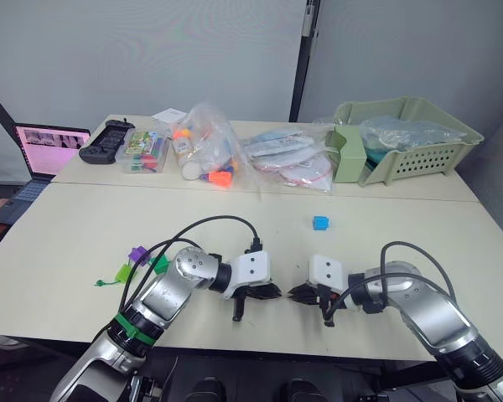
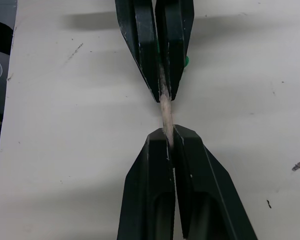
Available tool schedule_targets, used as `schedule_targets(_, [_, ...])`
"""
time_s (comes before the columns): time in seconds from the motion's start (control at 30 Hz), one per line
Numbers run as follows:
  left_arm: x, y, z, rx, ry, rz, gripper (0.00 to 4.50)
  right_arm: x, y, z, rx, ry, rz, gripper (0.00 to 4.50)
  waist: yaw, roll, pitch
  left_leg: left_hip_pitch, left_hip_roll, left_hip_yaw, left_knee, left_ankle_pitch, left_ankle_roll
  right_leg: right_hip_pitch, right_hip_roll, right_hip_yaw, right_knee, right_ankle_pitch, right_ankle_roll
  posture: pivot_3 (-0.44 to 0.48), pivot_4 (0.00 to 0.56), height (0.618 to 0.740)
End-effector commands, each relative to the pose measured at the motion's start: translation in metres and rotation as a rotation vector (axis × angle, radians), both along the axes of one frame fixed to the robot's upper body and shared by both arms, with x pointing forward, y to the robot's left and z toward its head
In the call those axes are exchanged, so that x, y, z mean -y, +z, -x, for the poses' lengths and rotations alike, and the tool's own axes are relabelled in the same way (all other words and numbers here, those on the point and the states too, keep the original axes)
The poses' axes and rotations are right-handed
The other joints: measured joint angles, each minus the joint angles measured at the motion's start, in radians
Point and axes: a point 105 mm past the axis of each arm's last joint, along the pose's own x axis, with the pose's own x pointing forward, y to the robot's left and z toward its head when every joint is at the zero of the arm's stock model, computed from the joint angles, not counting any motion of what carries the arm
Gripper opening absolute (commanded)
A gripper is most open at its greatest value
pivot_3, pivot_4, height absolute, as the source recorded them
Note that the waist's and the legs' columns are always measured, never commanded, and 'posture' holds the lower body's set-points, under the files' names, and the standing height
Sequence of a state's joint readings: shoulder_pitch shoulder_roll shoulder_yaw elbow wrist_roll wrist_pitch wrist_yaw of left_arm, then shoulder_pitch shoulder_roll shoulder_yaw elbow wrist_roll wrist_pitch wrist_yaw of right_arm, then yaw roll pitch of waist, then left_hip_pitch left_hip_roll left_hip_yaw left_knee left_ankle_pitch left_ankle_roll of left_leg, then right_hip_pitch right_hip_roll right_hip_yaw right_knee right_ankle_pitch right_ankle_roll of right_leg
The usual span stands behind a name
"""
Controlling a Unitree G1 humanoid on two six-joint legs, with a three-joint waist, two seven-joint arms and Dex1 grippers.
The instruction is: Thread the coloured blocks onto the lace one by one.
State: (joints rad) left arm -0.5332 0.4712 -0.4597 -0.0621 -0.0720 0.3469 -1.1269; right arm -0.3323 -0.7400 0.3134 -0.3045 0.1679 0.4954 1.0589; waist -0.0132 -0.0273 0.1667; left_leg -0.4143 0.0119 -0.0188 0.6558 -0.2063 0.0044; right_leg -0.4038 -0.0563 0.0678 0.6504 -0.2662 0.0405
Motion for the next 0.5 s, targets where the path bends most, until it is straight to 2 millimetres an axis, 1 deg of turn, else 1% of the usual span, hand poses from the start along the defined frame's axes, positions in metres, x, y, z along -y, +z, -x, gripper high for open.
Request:
schedule_targets(0.03, [0.003, 0.01, -0.001, 0.042, -0.015, 0.013, 0.03, -0.003, 0.006, 0.0, 0.027, 0.013, -0.004, 0.0, 0.0, 0.0, 0.0, 0.0, 0.0, 0.0, 0.001, 0.0, 0.0, 0.0, 0.0, 0.0, 0.0, 0.0, 0.0, 0.0, 0.15, 0.74])
schedule_targets(0.1, [0.004, 0.012, -0.001, 0.04, -0.015, 0.019, 0.03, -0.003, 0.005, 0.001, 0.013, 0.008, -0.002, 0.0, 0.0, 0.0, 0.0, 0.0, 0.0, 0.0, 0.001, 0.0, 0.0, 0.0, 0.0, 0.0, 0.001, 0.0, 0.0, 0.0, 0.15, 0.74])
schedule_targets(0.2, [0.003, 0.013, 0.0, 0.04, -0.018, 0.018, 0.03, 0.0, 0.007, -0.003, 0.039, -0.039, -0.012, 0.0, 0.0, 0.0, 0.0, 0.0, 0.0, 0.0, 0.003, 0.0, 0.0, 0.0, 0.0, 0.0, 0.003, 0.0, 0.0, 0.0, 0.15, 0.74])
schedule_targets(0.27, [0.001, 0.012, 0.0, 0.039, -0.019, 0.008, 0.0, 0.004, 0.012, -0.002, 0.03, -0.099, -0.055, 0.67, 0.002, 0.0, 0.0, 0.0, 0.0, -0.001, 0.003, 0.0, 0.0, 0.0, 0.0, 0.0, 0.004, 0.0, 0.0, 0.0, 0.15, 0.74])
schedule_targets(0.37, [-0.002, 0.01, 0.0, 0.039, -0.018, -0.001, 0.0, 0.016, 0.019, 0.001, 0.02, -0.211, -0.112, 1.68, 0.003, 0.0, 0.0, -0.001, -0.001, -0.002, 0.004, 0.0, 0.0, 0.0, 0.0, 0.0, 0.005, 0.0, 0.0, 0.0, 0.15, 0.74])
schedule_targets(0.43, [-0.004, 0.01, 0.0, 0.039, -0.015, -0.007, 0.0, 0.025, 0.029, 0.001, 0.018, -0.339, -0.202, 2.36, 0.003, 0.0, 0.0, -0.001, -0.001, -0.002, 0.004, 0.0, 0.0, 0.0, -0.001, 0.0, 0.005, 0.0, 0.0, 0.0, 0.15, 0.74])
schedule_targets(0.5, [-0.006, 0.009, 0.0, 0.039, -0.012, -0.011, 0.0, 0.029, 0.036, 0.001, 0.019, -0.436, -0.286, 3.09, 0.002, 0.0, 0.0, -0.001, -0.001, -0.004, 0.004, 0.0, 0.0, 0.0, 0.0, 0.0, 0.005, 0.0, 0.0, 0.0, 0.15, 0.74])
